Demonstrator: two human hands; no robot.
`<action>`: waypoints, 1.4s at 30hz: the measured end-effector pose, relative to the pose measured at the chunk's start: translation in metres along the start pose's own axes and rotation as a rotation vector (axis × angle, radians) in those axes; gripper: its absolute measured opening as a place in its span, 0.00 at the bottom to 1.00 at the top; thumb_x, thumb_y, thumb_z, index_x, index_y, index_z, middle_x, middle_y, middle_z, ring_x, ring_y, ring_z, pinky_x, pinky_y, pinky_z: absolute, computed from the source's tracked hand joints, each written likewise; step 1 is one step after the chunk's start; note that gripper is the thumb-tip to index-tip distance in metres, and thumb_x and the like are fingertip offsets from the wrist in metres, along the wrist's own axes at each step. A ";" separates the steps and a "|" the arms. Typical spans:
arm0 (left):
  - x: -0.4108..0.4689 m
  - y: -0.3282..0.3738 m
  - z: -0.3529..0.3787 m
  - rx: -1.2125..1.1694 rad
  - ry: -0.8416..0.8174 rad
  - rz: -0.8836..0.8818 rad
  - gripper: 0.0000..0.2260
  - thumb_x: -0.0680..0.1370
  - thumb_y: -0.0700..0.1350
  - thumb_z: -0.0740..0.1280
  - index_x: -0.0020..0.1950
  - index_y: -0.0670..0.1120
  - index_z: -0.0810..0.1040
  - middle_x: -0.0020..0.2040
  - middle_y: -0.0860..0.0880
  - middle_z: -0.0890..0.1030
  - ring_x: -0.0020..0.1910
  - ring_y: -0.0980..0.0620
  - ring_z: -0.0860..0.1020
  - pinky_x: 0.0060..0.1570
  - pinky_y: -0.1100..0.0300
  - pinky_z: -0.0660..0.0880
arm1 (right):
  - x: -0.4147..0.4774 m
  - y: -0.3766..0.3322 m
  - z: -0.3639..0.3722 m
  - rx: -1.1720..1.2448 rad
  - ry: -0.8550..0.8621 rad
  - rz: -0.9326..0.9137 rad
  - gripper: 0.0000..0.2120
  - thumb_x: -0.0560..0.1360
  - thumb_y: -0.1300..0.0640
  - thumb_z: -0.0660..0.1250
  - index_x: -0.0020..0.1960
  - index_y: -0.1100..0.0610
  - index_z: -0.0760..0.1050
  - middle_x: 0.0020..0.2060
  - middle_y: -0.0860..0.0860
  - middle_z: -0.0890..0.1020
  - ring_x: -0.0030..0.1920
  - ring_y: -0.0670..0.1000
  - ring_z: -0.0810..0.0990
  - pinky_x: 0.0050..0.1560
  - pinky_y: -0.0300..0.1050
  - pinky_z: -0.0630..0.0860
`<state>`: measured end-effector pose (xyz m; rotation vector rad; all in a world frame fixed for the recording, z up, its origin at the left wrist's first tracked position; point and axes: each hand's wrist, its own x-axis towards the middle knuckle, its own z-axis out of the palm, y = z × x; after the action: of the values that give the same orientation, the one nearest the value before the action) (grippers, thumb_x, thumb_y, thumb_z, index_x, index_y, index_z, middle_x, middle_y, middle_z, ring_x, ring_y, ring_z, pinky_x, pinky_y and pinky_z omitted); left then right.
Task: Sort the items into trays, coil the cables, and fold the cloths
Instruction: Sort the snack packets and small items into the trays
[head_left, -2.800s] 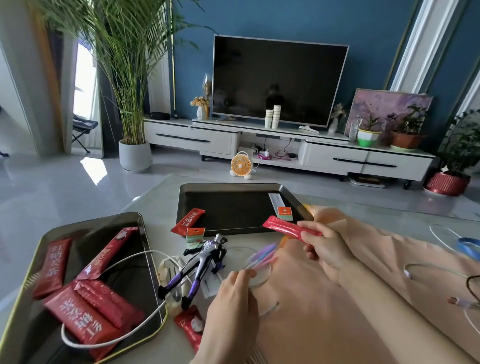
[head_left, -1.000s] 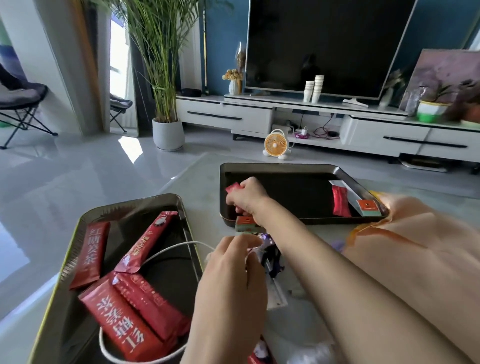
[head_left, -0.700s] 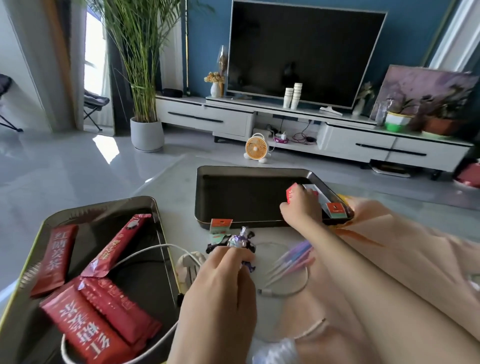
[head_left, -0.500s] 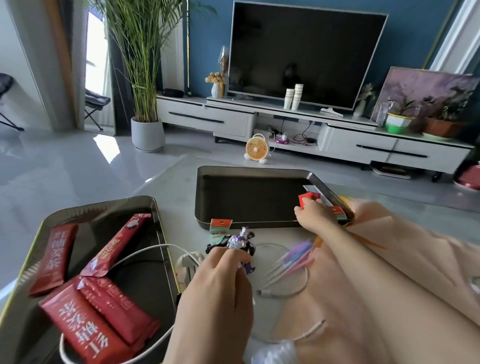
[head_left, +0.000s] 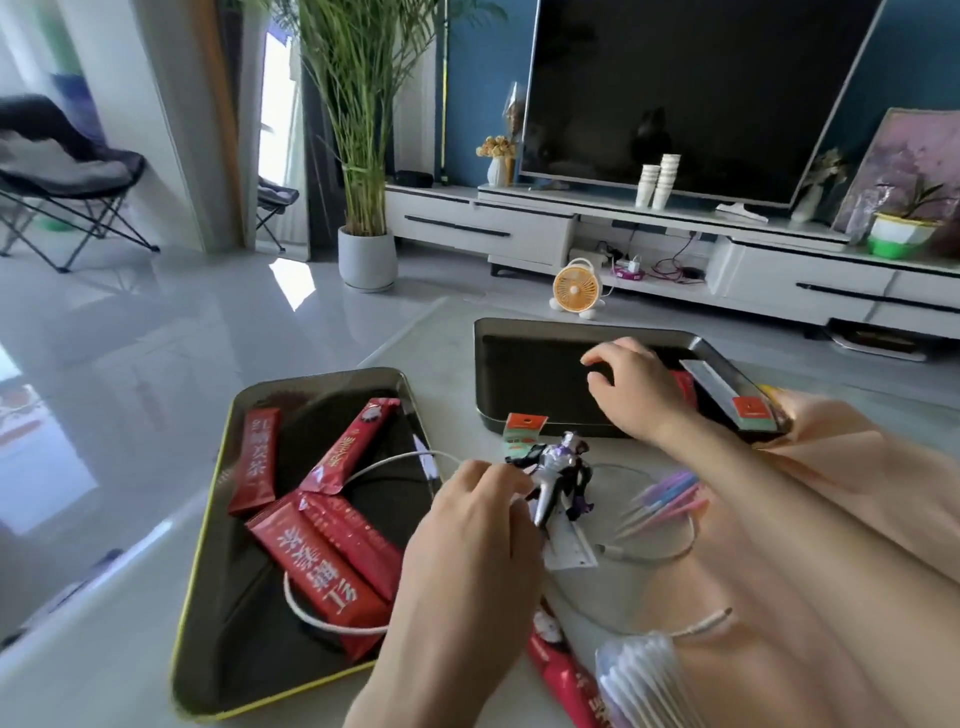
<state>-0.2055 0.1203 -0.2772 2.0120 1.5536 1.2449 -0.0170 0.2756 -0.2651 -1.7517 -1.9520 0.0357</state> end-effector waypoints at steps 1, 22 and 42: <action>-0.003 -0.004 -0.005 0.005 0.022 -0.018 0.09 0.78 0.44 0.58 0.52 0.51 0.77 0.51 0.57 0.74 0.49 0.57 0.73 0.49 0.61 0.70 | -0.005 -0.027 0.001 0.079 -0.020 -0.073 0.12 0.76 0.61 0.61 0.58 0.59 0.77 0.58 0.55 0.75 0.59 0.53 0.73 0.58 0.39 0.66; -0.041 -0.044 -0.077 0.037 0.367 -0.322 0.11 0.76 0.36 0.61 0.53 0.45 0.79 0.51 0.50 0.77 0.50 0.50 0.76 0.47 0.57 0.71 | -0.065 -0.218 0.099 -0.074 -0.426 -0.039 0.26 0.76 0.50 0.63 0.70 0.57 0.61 0.65 0.63 0.67 0.65 0.62 0.68 0.64 0.53 0.64; -0.020 -0.005 -0.019 -0.031 0.132 -0.152 0.10 0.77 0.38 0.60 0.54 0.45 0.78 0.50 0.54 0.73 0.52 0.53 0.75 0.52 0.57 0.74 | -0.051 -0.085 0.015 0.777 0.056 0.178 0.09 0.75 0.66 0.62 0.51 0.54 0.75 0.53 0.61 0.77 0.37 0.50 0.79 0.34 0.36 0.78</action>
<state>-0.2235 0.0997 -0.2785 1.7883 1.7012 1.3553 -0.0989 0.2181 -0.2666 -1.3560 -1.4395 0.6990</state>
